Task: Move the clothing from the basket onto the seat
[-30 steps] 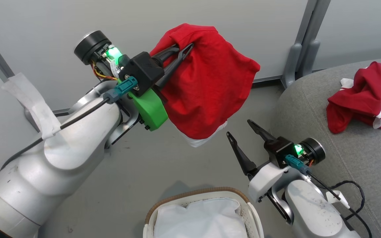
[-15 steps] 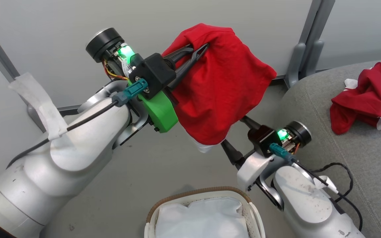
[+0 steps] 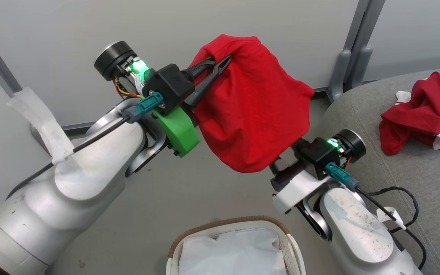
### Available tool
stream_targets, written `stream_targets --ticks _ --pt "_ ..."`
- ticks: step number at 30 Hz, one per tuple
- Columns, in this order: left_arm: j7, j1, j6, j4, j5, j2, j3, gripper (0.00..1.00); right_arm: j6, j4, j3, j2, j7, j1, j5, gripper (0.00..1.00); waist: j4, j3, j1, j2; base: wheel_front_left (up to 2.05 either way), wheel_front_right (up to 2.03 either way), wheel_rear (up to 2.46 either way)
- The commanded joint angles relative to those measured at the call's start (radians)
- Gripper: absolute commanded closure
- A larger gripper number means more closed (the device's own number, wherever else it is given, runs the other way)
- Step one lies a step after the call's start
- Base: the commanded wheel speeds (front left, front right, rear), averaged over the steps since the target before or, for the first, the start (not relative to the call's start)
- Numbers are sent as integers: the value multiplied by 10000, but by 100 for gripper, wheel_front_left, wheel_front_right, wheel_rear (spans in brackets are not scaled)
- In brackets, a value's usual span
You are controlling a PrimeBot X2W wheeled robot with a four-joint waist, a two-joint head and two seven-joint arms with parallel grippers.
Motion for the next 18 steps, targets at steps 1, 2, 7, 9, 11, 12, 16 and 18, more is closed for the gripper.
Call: stream_targets --ticks 1,2,7,9,11,12,16,18 --pt "-57 187 83 87 -100 58 40 100 -12 -87 17 -35 -53 176 35 100 -3 -3 1 0 0 0 0" --pt "-72 226 79 126 -139 85 51 100 -11 -140 20 -35 -53 214 20 100 -5 -3 1 0 0 0 0" --pt "-135 442 141 485 -345 259 149 100 -11 -356 -91 -37 -53 429 10 100 -29 7 1 0 0 0 0" --pt "-159 536 168 661 -449 314 198 100 -11 -431 -146 -34 -53 523 30 100 -36 16 1 0 0 0 0" --pt "-191 650 181 790 -544 365 249 100 -12 -505 -224 -37 -53 628 35 100 -43 28 1 0 0 0 0" --pt "-212 712 199 874 -612 390 275 100 -11 -537 -265 -35 -53 673 52 100 -50 40 1 0 0 0 0" --pt "-282 973 240 1121 -881 452 354 100 -11 -718 -464 -35 -53 804 147 100 -72 98 1 0 0 0 0" --pt "-368 1147 256 1272 -1014 483 422 73 -11 -802 -552 -35 -53 854 134 100 -87 135 1 0 0 0 0"
